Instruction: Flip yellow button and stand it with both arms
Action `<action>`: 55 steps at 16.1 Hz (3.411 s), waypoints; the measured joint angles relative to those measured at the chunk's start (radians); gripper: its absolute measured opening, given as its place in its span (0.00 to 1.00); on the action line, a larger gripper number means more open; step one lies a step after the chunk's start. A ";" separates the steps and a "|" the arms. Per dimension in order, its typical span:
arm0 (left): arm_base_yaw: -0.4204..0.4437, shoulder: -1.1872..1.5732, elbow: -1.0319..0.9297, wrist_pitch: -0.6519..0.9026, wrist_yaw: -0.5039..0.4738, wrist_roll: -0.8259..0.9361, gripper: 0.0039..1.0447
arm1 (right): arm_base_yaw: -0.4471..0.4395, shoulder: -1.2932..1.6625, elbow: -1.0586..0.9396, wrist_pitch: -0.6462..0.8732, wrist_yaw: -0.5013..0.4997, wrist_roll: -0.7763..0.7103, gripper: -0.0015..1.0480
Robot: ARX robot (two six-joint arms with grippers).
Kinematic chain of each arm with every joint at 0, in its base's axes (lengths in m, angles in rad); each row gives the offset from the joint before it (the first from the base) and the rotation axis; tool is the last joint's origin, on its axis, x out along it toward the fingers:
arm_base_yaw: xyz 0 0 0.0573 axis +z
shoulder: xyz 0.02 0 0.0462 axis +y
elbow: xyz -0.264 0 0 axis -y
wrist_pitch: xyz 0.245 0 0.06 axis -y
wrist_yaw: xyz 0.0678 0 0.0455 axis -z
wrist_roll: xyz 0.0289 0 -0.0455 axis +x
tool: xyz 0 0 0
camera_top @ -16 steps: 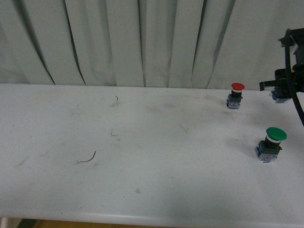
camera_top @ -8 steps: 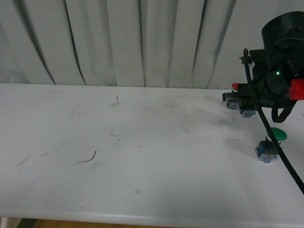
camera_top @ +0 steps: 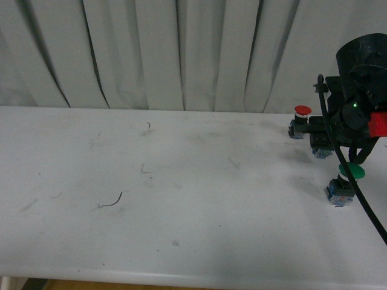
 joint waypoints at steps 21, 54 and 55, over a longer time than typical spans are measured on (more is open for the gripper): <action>0.000 0.000 0.000 0.000 0.000 0.000 0.94 | 0.009 0.063 0.043 -0.011 0.000 -0.030 0.33; 0.000 0.000 0.000 -0.001 0.001 0.000 0.94 | -0.056 -1.680 -1.356 0.504 -0.196 -0.084 0.02; 0.000 0.000 0.000 0.000 -0.001 0.000 0.94 | -0.079 -1.688 -1.386 0.497 -0.199 -0.084 0.02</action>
